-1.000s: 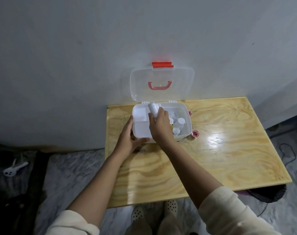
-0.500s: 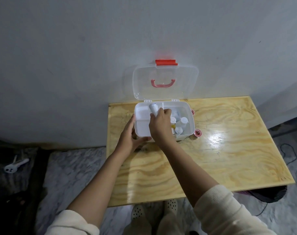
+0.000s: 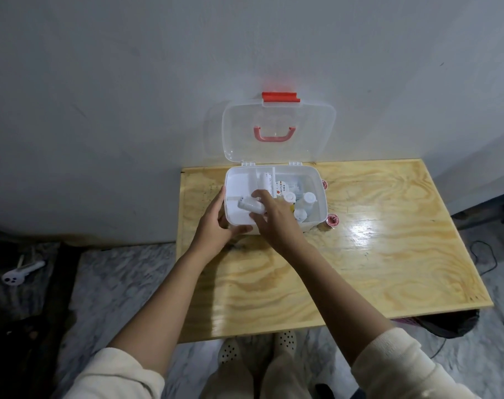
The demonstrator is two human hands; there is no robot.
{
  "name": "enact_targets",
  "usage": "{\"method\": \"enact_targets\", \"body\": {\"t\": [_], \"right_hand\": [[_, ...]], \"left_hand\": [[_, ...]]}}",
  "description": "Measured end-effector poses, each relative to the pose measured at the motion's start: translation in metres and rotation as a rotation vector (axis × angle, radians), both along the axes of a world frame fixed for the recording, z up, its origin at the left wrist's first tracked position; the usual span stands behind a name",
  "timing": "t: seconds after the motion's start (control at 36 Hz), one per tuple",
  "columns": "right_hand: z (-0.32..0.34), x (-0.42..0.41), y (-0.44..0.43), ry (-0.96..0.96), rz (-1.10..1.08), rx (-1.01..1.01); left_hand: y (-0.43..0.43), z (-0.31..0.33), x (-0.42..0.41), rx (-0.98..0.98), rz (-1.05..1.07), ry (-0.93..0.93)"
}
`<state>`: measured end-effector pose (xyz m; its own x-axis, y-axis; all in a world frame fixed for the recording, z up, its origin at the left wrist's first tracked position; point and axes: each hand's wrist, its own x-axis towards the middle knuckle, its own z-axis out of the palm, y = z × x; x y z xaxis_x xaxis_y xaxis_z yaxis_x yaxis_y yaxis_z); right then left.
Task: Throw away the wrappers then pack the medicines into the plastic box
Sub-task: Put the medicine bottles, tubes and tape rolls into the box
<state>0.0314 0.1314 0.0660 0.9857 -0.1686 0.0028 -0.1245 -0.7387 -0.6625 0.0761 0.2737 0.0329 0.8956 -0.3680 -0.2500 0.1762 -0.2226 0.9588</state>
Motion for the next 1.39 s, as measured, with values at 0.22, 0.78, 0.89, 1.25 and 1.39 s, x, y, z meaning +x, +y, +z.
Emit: {"method": "enact_targets", "body": {"t": [0.22, 0.78, 0.89, 1.25, 1.39], "right_hand": [[-0.004, 0.013, -0.004, 0.012, 0.056, -0.099], [0.006, -0.047, -0.07, -0.568, -0.633, 0.228], [-0.044, -0.064, -0.109, -0.213, -0.68, 0.171], [-0.106, -0.006, -0.144, 0.057, -0.317, -0.207], [-0.129, 0.023, -0.164, 0.093, -0.219, -0.275]], "left_hand": [[0.001, -0.001, 0.002, 0.022, -0.004, 0.004], [0.0, 0.0, -0.005, 0.049, -0.066, -0.032], [-0.002, -0.002, -0.006, 0.078, -0.027, -0.024], [-0.013, -0.007, -0.012, -0.005, 0.049, -0.062], [-0.011, -0.01, -0.012, -0.021, 0.058, -0.044]]}}
